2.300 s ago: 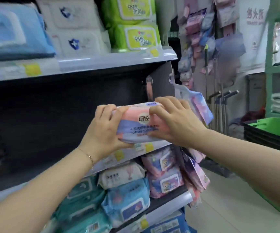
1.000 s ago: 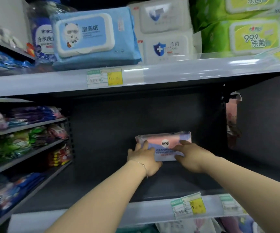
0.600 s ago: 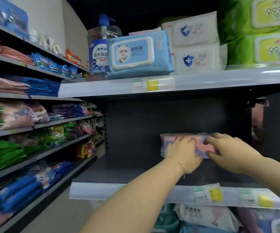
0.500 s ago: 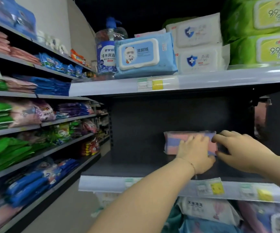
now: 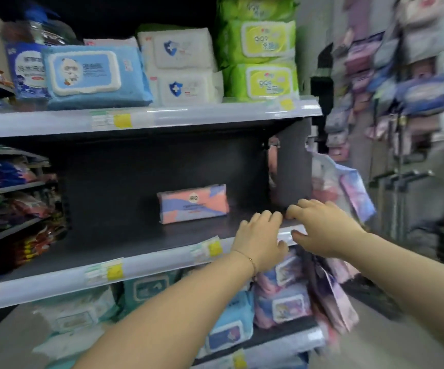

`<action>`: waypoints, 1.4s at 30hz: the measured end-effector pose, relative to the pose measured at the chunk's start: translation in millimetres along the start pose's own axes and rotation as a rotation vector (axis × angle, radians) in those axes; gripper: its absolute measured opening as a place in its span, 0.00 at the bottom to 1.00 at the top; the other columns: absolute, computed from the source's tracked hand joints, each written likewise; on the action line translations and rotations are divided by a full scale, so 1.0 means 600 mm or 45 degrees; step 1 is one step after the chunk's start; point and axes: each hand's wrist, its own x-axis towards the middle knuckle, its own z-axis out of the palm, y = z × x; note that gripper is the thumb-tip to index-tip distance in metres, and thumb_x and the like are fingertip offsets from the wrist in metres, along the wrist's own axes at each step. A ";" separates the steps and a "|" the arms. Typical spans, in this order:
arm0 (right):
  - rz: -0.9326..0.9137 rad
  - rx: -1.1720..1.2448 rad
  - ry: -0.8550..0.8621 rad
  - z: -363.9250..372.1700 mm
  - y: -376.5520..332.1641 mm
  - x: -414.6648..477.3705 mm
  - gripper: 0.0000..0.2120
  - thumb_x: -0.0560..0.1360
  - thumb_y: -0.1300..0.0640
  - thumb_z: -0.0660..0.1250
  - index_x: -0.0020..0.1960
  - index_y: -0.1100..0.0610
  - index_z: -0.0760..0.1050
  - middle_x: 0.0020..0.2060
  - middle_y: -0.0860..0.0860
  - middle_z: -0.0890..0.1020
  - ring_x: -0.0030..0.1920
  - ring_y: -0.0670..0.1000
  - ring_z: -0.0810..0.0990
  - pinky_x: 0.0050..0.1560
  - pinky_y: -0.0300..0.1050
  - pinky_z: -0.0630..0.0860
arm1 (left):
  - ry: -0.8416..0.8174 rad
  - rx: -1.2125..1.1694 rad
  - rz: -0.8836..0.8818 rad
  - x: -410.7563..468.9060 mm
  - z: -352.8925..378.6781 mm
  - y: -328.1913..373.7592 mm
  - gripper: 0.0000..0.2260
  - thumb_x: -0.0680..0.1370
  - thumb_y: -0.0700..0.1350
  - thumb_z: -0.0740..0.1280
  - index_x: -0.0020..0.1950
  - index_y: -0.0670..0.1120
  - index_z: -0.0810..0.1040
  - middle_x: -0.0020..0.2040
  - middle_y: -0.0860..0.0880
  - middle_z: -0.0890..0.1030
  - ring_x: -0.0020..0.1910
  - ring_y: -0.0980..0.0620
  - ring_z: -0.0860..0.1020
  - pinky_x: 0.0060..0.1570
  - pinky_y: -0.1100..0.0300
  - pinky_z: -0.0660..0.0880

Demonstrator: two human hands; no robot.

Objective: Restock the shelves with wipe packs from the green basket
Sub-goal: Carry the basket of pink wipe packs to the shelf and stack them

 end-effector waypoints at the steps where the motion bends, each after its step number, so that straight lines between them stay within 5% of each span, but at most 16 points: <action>1: 0.036 0.012 0.002 0.001 0.016 -0.018 0.15 0.75 0.48 0.60 0.60 0.51 0.69 0.52 0.50 0.73 0.58 0.54 0.73 0.50 0.48 0.66 | -0.007 -0.021 0.020 0.004 0.010 0.019 0.16 0.75 0.50 0.63 0.61 0.47 0.68 0.57 0.48 0.72 0.59 0.45 0.70 0.53 0.49 0.68; 15: 0.615 -0.025 -0.174 0.076 0.217 -0.336 0.14 0.74 0.48 0.60 0.57 0.53 0.71 0.51 0.52 0.75 0.55 0.56 0.75 0.50 0.48 0.68 | -0.244 -0.361 0.425 0.003 0.194 0.332 0.15 0.75 0.50 0.63 0.60 0.48 0.69 0.57 0.48 0.72 0.59 0.45 0.71 0.55 0.49 0.70; 26: 1.097 0.252 -0.668 0.204 0.236 -0.575 0.21 0.75 0.49 0.63 0.66 0.53 0.66 0.59 0.53 0.73 0.57 0.56 0.74 0.50 0.47 0.71 | -0.677 -0.449 0.569 -0.097 0.385 0.477 0.18 0.75 0.50 0.63 0.63 0.48 0.67 0.61 0.47 0.72 0.61 0.45 0.70 0.57 0.49 0.70; 31: 1.279 0.488 -0.963 0.281 0.216 -0.657 0.25 0.75 0.47 0.66 0.68 0.55 0.65 0.63 0.54 0.72 0.60 0.57 0.74 0.56 0.46 0.72 | -1.056 -0.294 0.636 -0.155 0.461 0.493 0.27 0.72 0.55 0.65 0.69 0.52 0.64 0.67 0.48 0.70 0.66 0.44 0.68 0.63 0.48 0.68; 34: 1.340 0.715 -1.159 0.314 0.186 -0.684 0.34 0.71 0.40 0.70 0.69 0.55 0.65 0.65 0.53 0.72 0.62 0.55 0.72 0.54 0.41 0.67 | -1.332 -0.163 0.544 -0.176 0.496 0.483 0.32 0.69 0.62 0.66 0.70 0.53 0.63 0.67 0.47 0.69 0.66 0.41 0.68 0.63 0.43 0.68; 37: 1.365 0.935 -1.440 0.334 0.154 -0.696 0.48 0.60 0.30 0.72 0.72 0.51 0.62 0.68 0.49 0.69 0.65 0.53 0.70 0.63 0.47 0.68 | -1.483 -0.184 0.326 -0.186 0.520 0.466 0.36 0.64 0.64 0.65 0.69 0.51 0.63 0.66 0.45 0.69 0.63 0.40 0.71 0.61 0.45 0.70; 42: 1.323 1.035 -1.629 0.361 0.108 -0.704 0.60 0.53 0.30 0.75 0.76 0.47 0.51 0.74 0.47 0.62 0.72 0.54 0.64 0.71 0.53 0.61 | -1.573 -0.457 -0.036 -0.200 0.553 0.440 0.34 0.72 0.58 0.68 0.71 0.43 0.61 0.67 0.42 0.70 0.63 0.42 0.72 0.58 0.55 0.70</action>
